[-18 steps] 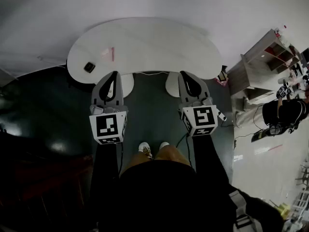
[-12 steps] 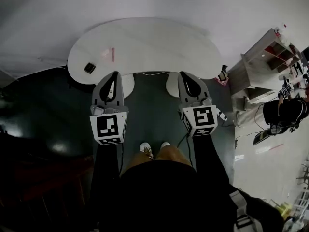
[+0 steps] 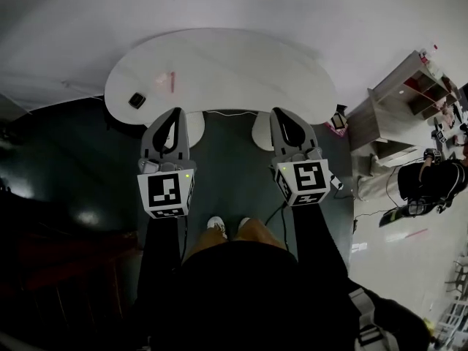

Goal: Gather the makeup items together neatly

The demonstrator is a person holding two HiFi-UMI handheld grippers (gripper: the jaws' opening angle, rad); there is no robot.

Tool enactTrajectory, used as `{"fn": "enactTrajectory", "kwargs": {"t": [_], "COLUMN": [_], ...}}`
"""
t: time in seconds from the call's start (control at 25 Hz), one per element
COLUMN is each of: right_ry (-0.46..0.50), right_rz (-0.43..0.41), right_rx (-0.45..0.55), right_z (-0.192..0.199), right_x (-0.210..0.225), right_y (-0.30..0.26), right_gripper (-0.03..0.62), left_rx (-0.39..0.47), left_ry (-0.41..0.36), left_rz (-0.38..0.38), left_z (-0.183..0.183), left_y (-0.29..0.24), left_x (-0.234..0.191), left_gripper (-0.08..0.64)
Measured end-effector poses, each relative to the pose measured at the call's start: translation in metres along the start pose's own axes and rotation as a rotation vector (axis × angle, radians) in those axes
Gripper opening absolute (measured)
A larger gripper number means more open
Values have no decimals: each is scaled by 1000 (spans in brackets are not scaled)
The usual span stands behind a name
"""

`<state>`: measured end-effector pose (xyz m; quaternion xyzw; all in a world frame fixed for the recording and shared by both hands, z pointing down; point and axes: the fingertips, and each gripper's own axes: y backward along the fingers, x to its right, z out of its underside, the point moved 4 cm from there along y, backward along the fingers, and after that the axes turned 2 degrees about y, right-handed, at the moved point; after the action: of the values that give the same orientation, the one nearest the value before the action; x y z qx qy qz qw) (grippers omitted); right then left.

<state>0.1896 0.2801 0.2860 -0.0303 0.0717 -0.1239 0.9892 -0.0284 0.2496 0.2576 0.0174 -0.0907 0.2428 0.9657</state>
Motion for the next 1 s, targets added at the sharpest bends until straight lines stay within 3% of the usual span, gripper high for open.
{"fn": "enactTrajectory", "kwargs": {"t": [0.48,1.0], "right_ry": [-37,-30], "right_rz": [-191,-279], "right_rx": [23,39], "right_z": [13,16], "right_x": [-19,-28], "right_y": [-15,-42], "right_gripper": [26,26], "left_rx": [-53,-76], "left_ry": [-32,-45], "left_rz": [-148,-217], "left_z": [7,12], "left_y": [34,27], "left_x": [9,-6], "left_gripper": [17,17]}}
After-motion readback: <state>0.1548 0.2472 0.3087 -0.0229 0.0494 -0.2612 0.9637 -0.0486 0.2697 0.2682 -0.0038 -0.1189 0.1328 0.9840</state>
